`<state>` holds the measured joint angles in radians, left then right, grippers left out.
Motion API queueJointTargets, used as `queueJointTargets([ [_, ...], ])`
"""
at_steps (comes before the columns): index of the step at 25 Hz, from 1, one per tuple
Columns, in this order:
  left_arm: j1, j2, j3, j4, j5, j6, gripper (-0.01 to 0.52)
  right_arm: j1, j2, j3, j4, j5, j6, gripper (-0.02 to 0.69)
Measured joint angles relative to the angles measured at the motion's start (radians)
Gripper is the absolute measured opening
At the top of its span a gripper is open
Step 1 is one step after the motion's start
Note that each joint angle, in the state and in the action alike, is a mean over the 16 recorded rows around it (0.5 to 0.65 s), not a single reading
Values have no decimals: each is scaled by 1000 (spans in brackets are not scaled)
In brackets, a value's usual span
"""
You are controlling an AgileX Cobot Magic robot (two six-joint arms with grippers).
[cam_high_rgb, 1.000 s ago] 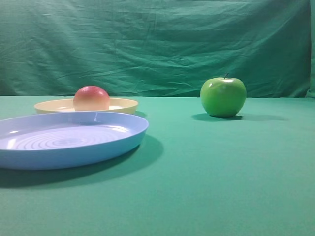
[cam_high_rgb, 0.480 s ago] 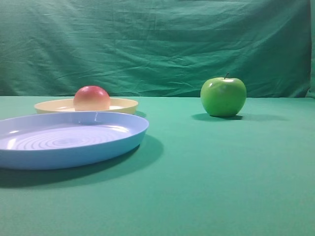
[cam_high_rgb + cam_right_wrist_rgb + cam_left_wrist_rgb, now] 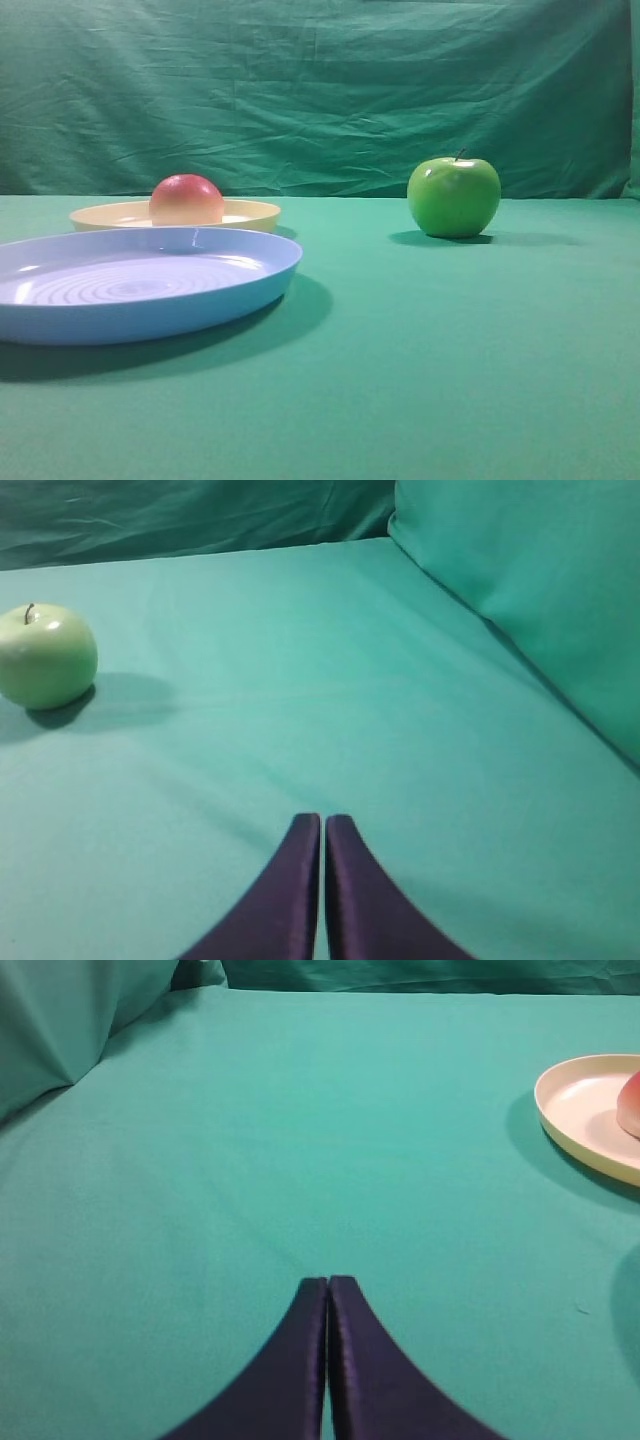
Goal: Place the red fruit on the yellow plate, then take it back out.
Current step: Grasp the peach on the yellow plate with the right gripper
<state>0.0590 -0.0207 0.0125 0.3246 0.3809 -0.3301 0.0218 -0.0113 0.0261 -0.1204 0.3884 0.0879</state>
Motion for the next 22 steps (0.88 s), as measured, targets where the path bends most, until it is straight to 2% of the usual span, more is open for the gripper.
queueJointTargets([
  [14,0,0,0,0,0,0,0,0,5,-12,38,-32,-10,0],
  [22,0,0,0,0,0,0,0,29,76,-131,71,-59,-5,0],
])
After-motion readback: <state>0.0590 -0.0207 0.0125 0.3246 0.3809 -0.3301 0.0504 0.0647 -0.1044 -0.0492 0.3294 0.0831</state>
